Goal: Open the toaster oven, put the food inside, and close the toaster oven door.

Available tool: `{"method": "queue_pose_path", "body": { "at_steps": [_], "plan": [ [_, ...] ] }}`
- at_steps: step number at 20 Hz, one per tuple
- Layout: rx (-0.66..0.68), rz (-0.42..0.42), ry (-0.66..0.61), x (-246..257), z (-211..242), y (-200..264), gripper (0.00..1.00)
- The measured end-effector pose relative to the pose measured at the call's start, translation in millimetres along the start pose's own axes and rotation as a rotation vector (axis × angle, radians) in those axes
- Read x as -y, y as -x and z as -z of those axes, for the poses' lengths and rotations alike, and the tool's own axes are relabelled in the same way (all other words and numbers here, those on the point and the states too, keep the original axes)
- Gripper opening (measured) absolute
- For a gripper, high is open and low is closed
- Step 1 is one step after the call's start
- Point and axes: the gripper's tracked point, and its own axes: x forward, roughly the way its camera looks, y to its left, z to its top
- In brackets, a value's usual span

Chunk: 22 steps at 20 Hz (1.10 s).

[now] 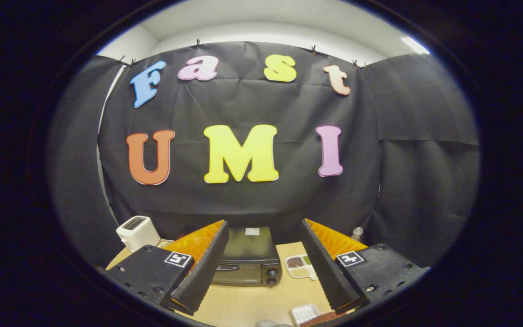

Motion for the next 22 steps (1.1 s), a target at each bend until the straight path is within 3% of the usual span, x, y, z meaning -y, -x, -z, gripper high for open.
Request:
{"method": "queue_pose_path", "body": {
  "at_steps": [6, 12, 19, 22],
  "plan": [
    [-0.083, -0.031, 0.039, -61, 65, -67, 1.00],
    [-0.188, -0.017, 0.070, -90, 136, -120, 1.00],
    [-0.270, -0.023, 0.089, -101, 179, -138, 1.00],
    [-0.260, -0.025, 0.091, -100, 177, -137, 1.00]
  ]
}}
